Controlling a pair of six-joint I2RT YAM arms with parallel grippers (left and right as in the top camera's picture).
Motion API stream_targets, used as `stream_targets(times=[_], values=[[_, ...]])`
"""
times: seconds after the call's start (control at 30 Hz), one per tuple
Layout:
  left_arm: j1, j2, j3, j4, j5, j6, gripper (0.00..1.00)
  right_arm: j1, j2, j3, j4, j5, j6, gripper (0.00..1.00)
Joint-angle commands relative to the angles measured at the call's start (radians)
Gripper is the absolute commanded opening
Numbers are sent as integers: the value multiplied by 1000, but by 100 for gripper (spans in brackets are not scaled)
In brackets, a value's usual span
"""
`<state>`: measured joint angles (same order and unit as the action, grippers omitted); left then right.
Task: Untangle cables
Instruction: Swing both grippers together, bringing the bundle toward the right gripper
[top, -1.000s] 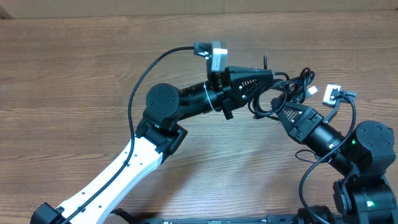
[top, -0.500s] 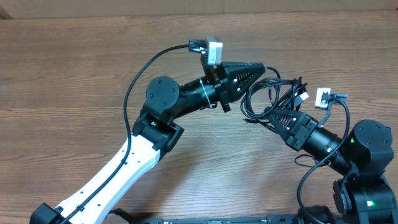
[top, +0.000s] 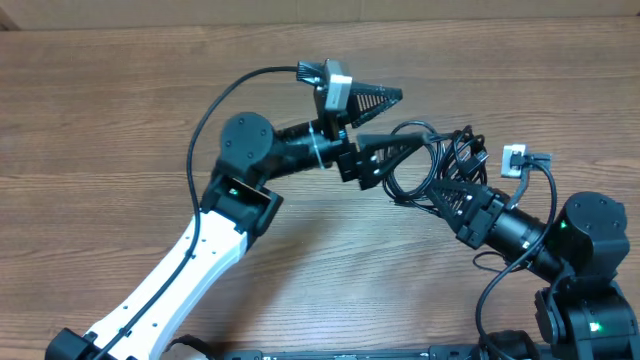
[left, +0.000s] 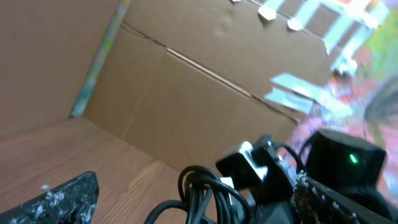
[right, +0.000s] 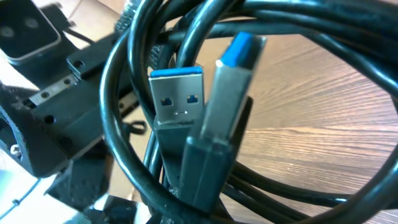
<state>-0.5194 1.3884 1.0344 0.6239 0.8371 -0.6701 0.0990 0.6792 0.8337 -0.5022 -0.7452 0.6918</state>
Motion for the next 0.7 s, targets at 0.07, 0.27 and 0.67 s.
stream_targets(times=[0.07,0.27,0.67], values=[[84,-8,24,4,334,155,100,2,-2,16,-44,-18,-222,4],[148,-8,24,4,671,245,100,3,-2,16,-163,-26,-497,4],[159,59,24,-14,699,232,100,3,-3,17,-140,-334,-694,4]])
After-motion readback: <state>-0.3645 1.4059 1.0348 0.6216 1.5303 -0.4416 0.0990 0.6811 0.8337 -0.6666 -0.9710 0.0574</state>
